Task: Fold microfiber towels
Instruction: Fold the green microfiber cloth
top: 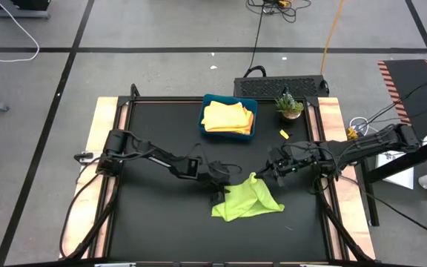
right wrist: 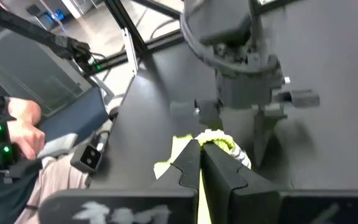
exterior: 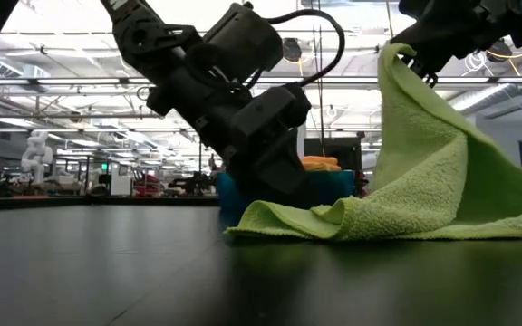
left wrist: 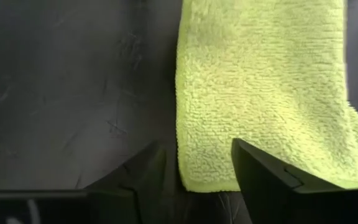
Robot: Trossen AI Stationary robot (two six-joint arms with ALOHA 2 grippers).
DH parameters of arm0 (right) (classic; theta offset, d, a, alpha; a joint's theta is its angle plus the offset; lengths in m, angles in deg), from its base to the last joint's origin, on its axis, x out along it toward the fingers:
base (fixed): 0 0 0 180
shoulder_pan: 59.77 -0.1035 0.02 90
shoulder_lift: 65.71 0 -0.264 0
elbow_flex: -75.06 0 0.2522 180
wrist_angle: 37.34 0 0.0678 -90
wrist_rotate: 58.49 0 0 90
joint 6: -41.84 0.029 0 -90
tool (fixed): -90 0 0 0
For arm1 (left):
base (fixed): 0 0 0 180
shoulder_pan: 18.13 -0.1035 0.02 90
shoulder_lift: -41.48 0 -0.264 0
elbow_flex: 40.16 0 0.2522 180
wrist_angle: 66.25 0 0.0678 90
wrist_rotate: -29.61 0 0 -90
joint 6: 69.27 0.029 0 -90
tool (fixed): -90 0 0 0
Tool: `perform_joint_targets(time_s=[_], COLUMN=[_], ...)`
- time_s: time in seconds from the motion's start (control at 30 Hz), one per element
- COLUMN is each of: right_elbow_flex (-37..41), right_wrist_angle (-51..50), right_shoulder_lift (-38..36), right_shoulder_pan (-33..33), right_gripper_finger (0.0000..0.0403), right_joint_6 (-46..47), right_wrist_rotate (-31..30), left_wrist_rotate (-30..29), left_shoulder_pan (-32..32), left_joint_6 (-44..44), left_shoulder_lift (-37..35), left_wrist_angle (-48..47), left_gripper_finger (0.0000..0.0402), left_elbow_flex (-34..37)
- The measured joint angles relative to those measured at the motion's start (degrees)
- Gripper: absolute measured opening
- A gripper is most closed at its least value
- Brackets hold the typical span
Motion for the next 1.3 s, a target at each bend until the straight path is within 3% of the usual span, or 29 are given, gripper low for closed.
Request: perform_joint_targets(time_s=[0.13, 0.33, 0.4, 0.73, 1.0, 1.3], right_elbow_flex=[0.0, 0.0, 0.0, 0.0, -0.1, 0.0], right_wrist_angle=[0.0, 0.2, 0.4, 1.7, 13.8, 20.9], right_shoulder_lift=[0.4, 0.5, 0.5, 0.3, -0.6, -0.8], right_shoulder_pan=[0.0, 0.0, 0.0, 0.0, -0.2, -0.5], right_gripper_finger=[0.0, 0.0, 0.0, 0.0, 0.0, 0.0], right_joint_6=[-0.1, -0.7, -0.7, -0.7, -1.4, 0.4], right_wrist_rotate=[0.0, 0.0, 0.0, -0.1, 7.4, 7.9], left_wrist_rotate=[-1.3, -0.8, 0.0, 0.7, -10.3, -19.5], left_shoulder_pan=[0.2, 0.4, 0.4, 0.8, 2.5, 8.0], left_joint_6=[0.0, 2.6, 2.9, 7.2, 12.4, 13.5], left_shoulder_lift=[0.0, 0.0, 0.0, -3.9, -15.3, -30.4], left_wrist_angle=[-3.3, -5.8, -5.9, -9.9, -21.0, -29.3], left_gripper_finger=[0.0141, 0.0027, 0.0009, 0.0001, 0.0001, 0.0], left_elbow_flex=[-0.3, -0.3, -0.2, 0.2, 0.2, 0.1])
